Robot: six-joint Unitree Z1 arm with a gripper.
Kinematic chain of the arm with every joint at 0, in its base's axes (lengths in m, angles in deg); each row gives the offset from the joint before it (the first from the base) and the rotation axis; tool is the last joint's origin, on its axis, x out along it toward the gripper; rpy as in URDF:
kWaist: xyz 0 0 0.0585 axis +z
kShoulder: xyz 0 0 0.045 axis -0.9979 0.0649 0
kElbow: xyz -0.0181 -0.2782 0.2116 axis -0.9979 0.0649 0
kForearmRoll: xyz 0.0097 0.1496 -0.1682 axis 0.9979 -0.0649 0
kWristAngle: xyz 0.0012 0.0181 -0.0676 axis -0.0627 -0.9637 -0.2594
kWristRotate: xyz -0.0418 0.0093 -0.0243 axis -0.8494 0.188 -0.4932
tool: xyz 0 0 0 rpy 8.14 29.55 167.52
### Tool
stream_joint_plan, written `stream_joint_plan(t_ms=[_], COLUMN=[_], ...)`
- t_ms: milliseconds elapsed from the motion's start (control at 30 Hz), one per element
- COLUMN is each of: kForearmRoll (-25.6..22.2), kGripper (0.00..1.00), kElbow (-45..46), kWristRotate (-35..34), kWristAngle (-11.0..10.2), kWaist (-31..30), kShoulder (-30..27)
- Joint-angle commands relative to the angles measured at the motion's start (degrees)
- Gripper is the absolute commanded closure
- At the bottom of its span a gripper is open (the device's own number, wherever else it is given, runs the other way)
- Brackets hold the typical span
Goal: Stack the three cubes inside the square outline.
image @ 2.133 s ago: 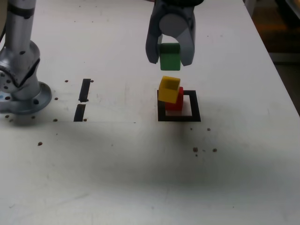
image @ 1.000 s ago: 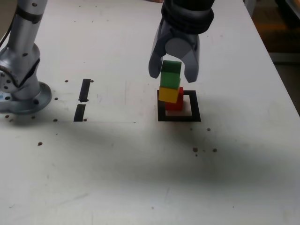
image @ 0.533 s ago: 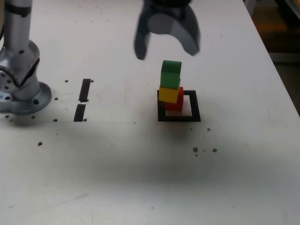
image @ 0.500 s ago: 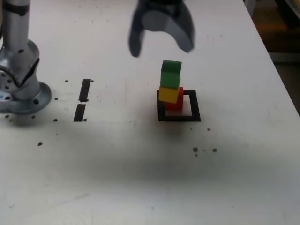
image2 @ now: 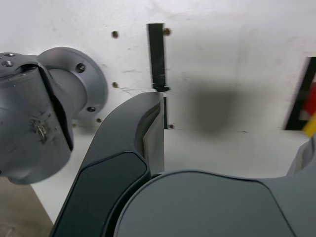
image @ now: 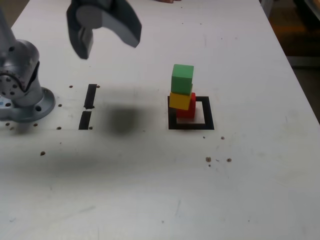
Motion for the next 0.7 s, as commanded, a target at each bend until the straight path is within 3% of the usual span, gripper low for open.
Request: stream_joint_plan(t_ms=[0,367,667], kForearmRoll=[3.9,15.1,18.4], kGripper=[0.00,0.00,0.00], kElbow=[11.6,20.8,24.2], kWristRotate=[-0.1,-0.3,0.1], kWristAngle=[0.4,2.5,3.2], kWaist=[0.2,0.2,0.2], kShoulder=[1.2,3.8,4.7])
